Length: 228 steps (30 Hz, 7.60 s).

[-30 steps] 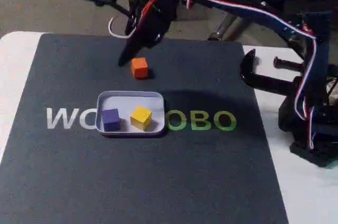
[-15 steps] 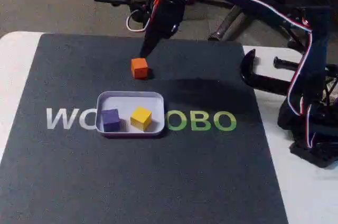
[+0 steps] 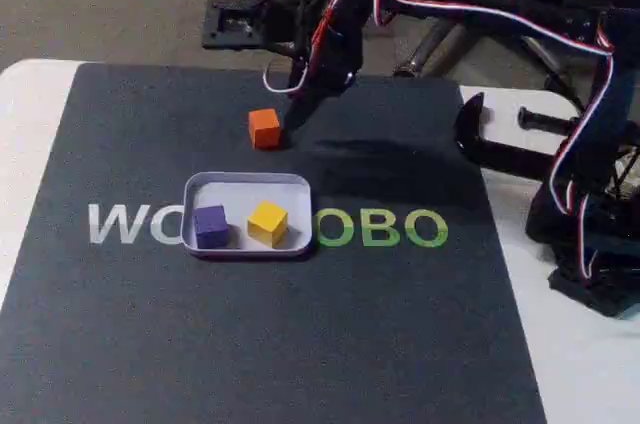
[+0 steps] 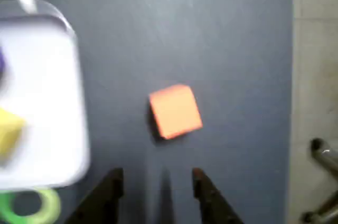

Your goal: Move blocks one by one until all three blocks are in the tray.

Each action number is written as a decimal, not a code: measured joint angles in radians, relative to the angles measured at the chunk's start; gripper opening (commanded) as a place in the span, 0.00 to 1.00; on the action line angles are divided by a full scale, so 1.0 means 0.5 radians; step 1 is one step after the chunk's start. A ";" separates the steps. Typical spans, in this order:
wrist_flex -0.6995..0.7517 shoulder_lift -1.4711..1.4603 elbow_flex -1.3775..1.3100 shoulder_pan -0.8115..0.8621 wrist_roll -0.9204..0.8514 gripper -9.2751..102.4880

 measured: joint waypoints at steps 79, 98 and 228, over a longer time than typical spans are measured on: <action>-0.752 -0.377 0.202 0.034 -0.307 0.01; -0.730 0.669 0.868 -0.390 0.092 0.01; 0.500 3.964 3.335 -0.703 0.733 0.02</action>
